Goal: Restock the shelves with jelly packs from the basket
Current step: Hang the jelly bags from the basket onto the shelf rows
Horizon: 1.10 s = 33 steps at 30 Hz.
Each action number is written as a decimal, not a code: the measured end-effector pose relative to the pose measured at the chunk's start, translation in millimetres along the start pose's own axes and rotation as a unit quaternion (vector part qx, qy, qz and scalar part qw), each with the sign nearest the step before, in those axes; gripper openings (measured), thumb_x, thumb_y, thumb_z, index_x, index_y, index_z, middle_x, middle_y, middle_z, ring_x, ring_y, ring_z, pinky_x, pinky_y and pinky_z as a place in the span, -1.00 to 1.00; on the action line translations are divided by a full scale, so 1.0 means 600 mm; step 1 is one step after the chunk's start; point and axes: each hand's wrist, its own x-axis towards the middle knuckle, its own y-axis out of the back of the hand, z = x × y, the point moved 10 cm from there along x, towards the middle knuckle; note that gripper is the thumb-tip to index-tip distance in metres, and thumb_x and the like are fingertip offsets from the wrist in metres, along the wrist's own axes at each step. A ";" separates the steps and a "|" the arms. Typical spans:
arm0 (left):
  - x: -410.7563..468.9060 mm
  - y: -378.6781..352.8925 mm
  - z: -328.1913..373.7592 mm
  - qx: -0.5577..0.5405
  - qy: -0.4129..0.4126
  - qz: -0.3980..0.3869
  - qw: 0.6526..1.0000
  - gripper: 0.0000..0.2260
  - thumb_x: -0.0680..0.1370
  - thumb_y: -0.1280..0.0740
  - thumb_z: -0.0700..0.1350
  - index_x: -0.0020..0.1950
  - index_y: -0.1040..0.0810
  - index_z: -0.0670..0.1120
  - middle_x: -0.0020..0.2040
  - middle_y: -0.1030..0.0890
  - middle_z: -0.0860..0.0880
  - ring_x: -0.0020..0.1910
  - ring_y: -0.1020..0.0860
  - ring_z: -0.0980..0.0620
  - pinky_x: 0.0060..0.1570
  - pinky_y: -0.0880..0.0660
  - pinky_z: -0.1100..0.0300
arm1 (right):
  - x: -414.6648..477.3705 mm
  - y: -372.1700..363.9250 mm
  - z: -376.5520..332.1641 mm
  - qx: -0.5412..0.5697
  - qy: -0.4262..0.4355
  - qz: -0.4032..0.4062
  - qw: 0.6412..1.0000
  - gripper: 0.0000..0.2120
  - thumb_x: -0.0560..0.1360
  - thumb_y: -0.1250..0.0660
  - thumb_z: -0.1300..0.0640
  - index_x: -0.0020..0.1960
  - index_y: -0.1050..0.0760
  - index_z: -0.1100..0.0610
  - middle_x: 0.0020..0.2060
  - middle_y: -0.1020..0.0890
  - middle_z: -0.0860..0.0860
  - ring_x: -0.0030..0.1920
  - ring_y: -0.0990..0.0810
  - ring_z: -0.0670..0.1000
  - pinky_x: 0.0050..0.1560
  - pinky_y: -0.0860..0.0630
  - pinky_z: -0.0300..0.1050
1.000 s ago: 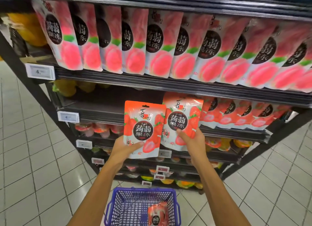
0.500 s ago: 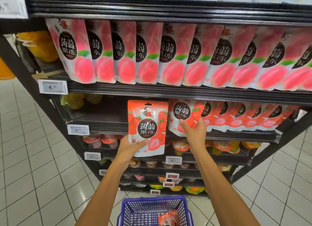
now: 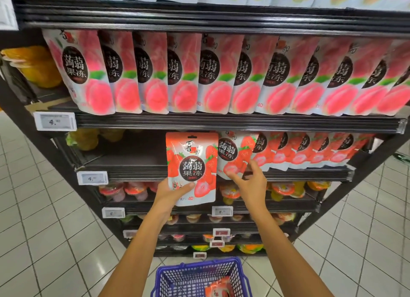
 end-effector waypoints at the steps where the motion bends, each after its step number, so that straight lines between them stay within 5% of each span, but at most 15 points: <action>1: 0.001 -0.003 -0.001 0.001 0.001 0.000 1.000 -0.37 0.15 -0.60 0.03 0.18 -0.59 -0.10 0.03 -0.71 -0.09 0.03 -0.68 -0.09 0.06 -0.60 -0.06 | -0.001 0.002 0.005 -0.012 -0.005 0.003 1.000 -0.50 0.37 -0.55 -0.06 0.24 -0.51 0.02 0.06 -0.62 -0.02 0.06 -0.56 0.00 0.04 -0.53 -0.06; 7: 0.000 -0.021 0.008 -0.001 -0.010 -0.003 1.000 -0.44 0.19 -0.59 -0.03 0.16 -0.60 -0.08 0.02 -0.72 -0.05 0.02 -0.69 -0.05 -0.08 -0.63 0.13 | 0.013 0.019 0.005 -0.096 -0.013 0.066 0.993 -0.47 0.35 -0.55 -0.06 0.25 -0.55 0.11 -0.07 -0.59 0.00 0.02 -0.54 0.07 -0.11 -0.42 -0.08; 17: -0.007 -0.028 0.011 -0.007 0.001 0.010 1.000 -0.42 0.23 -0.57 -0.08 0.23 -0.56 -0.15 0.09 -0.69 -0.14 0.09 -0.65 -0.13 0.16 -0.55 -0.15 | 0.023 0.023 0.001 -0.109 -0.026 0.129 0.985 -0.45 0.35 -0.55 -0.07 0.27 -0.50 0.06 -0.11 -0.50 -0.13 -0.10 -0.51 -0.03 -0.30 -0.30 -0.19; 26: -0.002 -0.035 0.015 0.002 -0.011 0.000 1.000 -0.43 0.21 -0.58 -0.04 0.19 -0.59 -0.13 0.05 -0.71 -0.11 0.05 -0.67 -0.09 0.12 -0.58 -0.09 | 0.001 0.041 -0.011 -0.050 -0.013 0.156 0.986 -0.59 0.43 -0.49 -0.05 0.21 -0.45 -0.02 -0.01 -0.48 -0.11 -0.27 -0.42 -0.12 -0.34 -0.28 -0.36; 29: 0.003 -0.040 0.015 -0.002 -0.017 -0.013 1.000 -0.44 0.22 -0.59 -0.03 0.18 -0.60 -0.11 0.06 -0.71 -0.11 0.06 -0.67 -0.11 0.10 -0.59 -0.07 | -0.010 0.010 -0.031 0.051 0.026 0.053 0.997 -0.81 0.50 -0.39 -0.11 0.07 -0.49 -0.12 -0.15 -0.54 -0.16 -0.24 -0.49 -0.15 -0.30 -0.42 -0.35; 33: 0.006 -0.046 0.020 0.000 -0.029 -0.014 0.999 -0.41 0.19 -0.61 0.01 0.18 -0.60 -0.12 0.05 -0.71 -0.11 0.06 -0.67 -0.14 0.05 -0.60 -0.04 | -0.032 -0.090 -0.051 0.136 -0.014 -0.199 0.970 -0.70 0.47 -0.47 0.02 0.18 -0.52 -0.04 -0.02 -0.70 -0.14 0.01 -0.65 -0.18 -0.04 -0.57 -0.32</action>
